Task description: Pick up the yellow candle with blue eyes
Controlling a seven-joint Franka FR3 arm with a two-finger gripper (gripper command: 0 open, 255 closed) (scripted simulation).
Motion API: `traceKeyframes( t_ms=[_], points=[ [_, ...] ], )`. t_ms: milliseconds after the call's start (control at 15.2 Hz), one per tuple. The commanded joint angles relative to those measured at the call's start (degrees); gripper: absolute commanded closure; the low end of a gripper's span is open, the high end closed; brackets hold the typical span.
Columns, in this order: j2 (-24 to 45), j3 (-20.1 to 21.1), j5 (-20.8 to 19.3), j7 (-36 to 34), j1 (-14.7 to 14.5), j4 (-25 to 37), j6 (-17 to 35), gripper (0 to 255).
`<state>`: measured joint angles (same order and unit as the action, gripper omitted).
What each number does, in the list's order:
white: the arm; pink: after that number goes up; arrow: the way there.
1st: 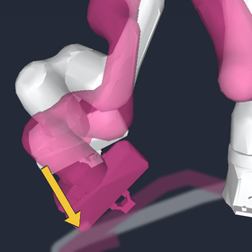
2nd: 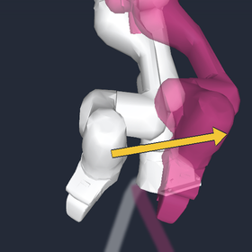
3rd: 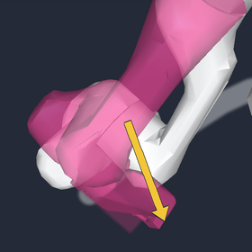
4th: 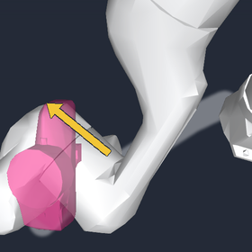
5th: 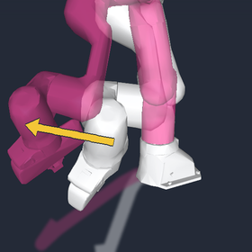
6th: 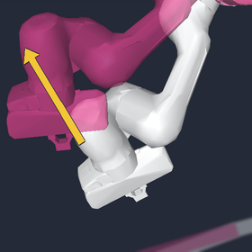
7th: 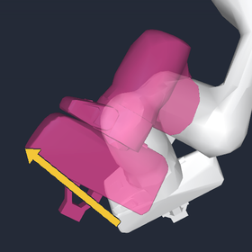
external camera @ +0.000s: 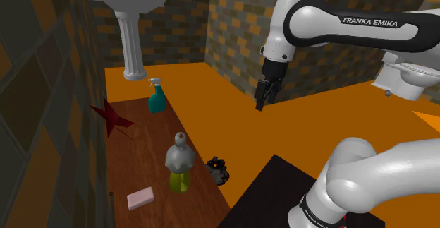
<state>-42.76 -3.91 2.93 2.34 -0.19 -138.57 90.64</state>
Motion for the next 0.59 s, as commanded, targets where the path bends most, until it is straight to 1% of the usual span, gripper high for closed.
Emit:
traceKeyframes(
  t_ms=[0,528],
  points=[
    [0.0,0.0,0.0,0.0,0.0,0.0,0.0,0],
    [10.05,5.51,6.42,-5.95,-3.54,-0.15,12.75,0]
  ],
)
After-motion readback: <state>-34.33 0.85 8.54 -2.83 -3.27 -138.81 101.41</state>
